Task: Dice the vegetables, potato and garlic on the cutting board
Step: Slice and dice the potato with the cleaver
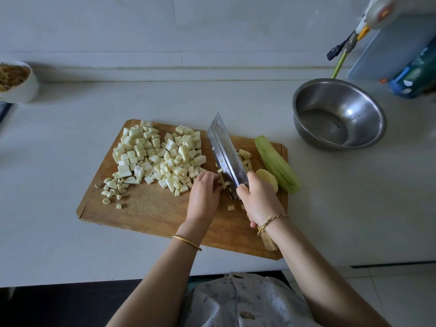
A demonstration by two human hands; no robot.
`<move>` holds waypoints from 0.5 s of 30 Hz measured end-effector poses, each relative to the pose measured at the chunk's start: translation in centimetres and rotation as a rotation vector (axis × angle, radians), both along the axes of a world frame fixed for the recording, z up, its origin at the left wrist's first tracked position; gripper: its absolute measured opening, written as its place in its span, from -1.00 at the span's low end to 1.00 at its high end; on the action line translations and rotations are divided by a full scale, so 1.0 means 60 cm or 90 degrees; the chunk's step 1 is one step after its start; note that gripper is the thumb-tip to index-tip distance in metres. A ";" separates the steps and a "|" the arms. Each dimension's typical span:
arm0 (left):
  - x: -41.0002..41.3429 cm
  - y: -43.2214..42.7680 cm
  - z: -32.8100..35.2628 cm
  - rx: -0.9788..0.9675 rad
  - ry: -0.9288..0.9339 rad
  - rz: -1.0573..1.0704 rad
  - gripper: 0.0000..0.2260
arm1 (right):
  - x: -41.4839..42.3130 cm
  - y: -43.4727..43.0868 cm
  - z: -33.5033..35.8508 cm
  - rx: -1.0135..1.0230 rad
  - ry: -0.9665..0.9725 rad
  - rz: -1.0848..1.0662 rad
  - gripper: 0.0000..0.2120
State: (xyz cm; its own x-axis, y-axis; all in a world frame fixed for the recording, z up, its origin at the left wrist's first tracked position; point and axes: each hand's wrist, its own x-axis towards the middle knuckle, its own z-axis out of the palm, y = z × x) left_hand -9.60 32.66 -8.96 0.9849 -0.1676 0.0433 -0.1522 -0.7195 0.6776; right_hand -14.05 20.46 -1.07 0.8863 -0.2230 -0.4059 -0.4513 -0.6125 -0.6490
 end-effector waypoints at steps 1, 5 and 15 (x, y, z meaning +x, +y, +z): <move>0.000 -0.001 -0.001 0.002 -0.002 0.003 -0.78 | 0.001 0.000 0.000 -0.002 0.001 0.002 -0.69; 0.004 -0.007 -0.003 -0.002 -0.009 0.029 -0.83 | 0.003 0.001 0.000 -0.014 0.003 0.009 -0.72; 0.005 -0.013 0.006 -0.065 0.013 0.082 -0.91 | 0.017 0.013 -0.004 -0.059 0.012 0.024 -0.85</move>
